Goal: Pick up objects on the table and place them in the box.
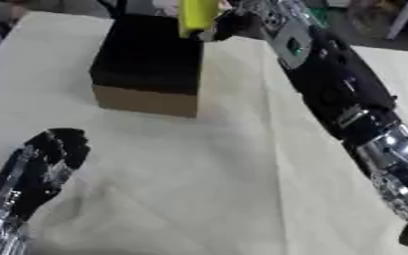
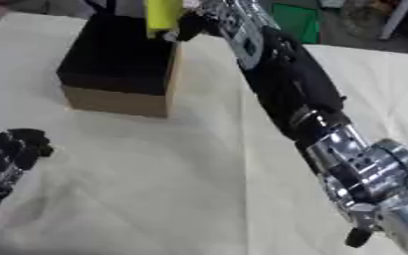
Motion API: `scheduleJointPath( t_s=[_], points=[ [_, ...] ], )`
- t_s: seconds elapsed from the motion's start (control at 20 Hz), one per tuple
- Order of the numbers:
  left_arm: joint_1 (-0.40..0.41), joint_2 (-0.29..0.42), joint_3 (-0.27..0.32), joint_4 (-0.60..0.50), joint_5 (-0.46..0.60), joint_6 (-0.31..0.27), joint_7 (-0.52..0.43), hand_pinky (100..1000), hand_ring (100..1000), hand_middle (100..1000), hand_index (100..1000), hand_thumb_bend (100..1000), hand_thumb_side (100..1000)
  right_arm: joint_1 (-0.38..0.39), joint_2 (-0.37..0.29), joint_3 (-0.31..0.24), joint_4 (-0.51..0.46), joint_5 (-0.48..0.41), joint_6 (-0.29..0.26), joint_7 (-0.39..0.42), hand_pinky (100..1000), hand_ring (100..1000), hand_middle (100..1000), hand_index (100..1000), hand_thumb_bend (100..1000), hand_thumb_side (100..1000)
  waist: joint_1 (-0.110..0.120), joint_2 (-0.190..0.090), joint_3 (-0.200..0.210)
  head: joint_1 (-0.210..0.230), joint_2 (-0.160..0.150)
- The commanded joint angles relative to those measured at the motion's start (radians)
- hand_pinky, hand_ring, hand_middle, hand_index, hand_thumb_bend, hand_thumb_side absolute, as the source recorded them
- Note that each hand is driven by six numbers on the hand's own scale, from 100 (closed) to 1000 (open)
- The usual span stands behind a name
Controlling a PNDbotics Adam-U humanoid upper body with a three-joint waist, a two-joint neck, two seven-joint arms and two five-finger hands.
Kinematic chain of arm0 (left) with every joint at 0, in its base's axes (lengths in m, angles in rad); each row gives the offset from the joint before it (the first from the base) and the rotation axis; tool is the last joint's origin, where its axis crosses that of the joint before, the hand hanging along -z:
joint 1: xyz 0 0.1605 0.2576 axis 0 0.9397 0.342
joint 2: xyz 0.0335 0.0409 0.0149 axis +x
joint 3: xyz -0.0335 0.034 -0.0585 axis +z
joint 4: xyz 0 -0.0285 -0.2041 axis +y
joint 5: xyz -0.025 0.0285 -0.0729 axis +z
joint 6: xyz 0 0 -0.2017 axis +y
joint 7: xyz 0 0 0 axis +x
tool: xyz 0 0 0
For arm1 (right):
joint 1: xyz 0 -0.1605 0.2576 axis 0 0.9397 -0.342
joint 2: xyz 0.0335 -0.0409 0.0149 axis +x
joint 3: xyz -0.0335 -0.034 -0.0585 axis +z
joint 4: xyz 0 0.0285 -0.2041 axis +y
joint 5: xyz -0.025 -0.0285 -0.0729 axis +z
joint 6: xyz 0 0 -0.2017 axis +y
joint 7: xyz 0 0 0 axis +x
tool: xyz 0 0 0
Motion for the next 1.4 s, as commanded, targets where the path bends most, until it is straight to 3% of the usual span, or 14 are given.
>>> scheduleJointPath(
  t_s=[0.05, 0.4, 0.6, 0.75, 0.85, 1.2, 1.4],
  points=[
    [-0.013, 0.005, -0.003, -0.013, 0.002, -0.002, -0.006, 683, 616, 583, 703, 582, 563, -0.018, 0.008, 0.006, -0.01, 0.042, 0.008, -0.053, 636, 685, 391, 574, 524, 171, 0.007, -0.014, 0.003, -0.009, -0.017],
    [-0.018, 0.002, -0.006, -0.013, 0.003, -0.001, -0.008, 683, 616, 582, 702, 582, 564, 0.001, 0.045, 0.017, 0.015, 0.093, 0.0, -0.076, 648, 703, 459, 648, 576, 259, 0.007, -0.01, 0.012, -0.018, -0.028],
    [-0.019, 0.001, -0.005, -0.014, 0.004, -0.001, -0.007, 682, 616, 582, 703, 582, 563, 0.01, 0.052, 0.015, 0.033, 0.113, -0.001, -0.08, 660, 725, 537, 742, 642, 315, 0.008, -0.01, 0.012, -0.021, -0.031],
    [-0.019, 0.0, -0.005, -0.014, 0.004, 0.0, -0.006, 682, 616, 581, 703, 581, 563, 0.013, 0.053, 0.015, 0.036, 0.123, 0.002, -0.09, 711, 795, 746, 888, 721, 312, 0.008, -0.01, 0.009, -0.019, -0.031],
    [-0.018, 0.0, -0.004, -0.014, 0.004, 0.0, -0.006, 682, 615, 581, 703, 580, 564, 0.015, 0.052, 0.016, 0.036, 0.134, 0.005, -0.092, 741, 828, 837, 929, 776, 303, 0.007, -0.01, 0.007, -0.018, -0.031],
    [-0.016, -0.001, -0.002, -0.014, 0.005, 0.001, -0.003, 682, 615, 581, 703, 580, 562, 0.019, 0.047, 0.012, 0.035, 0.146, 0.022, -0.115, 740, 827, 836, 925, 776, 291, 0.009, -0.013, -0.001, -0.013, -0.03],
    [-0.01, -0.001, 0.002, -0.013, 0.005, 0.001, 0.0, 682, 615, 581, 703, 580, 561, 0.017, 0.025, 0.017, 0.0, 0.102, 0.021, -0.108, 723, 812, 784, 911, 758, 254, 0.011, -0.019, -0.017, -0.001, -0.025]
  ],
)
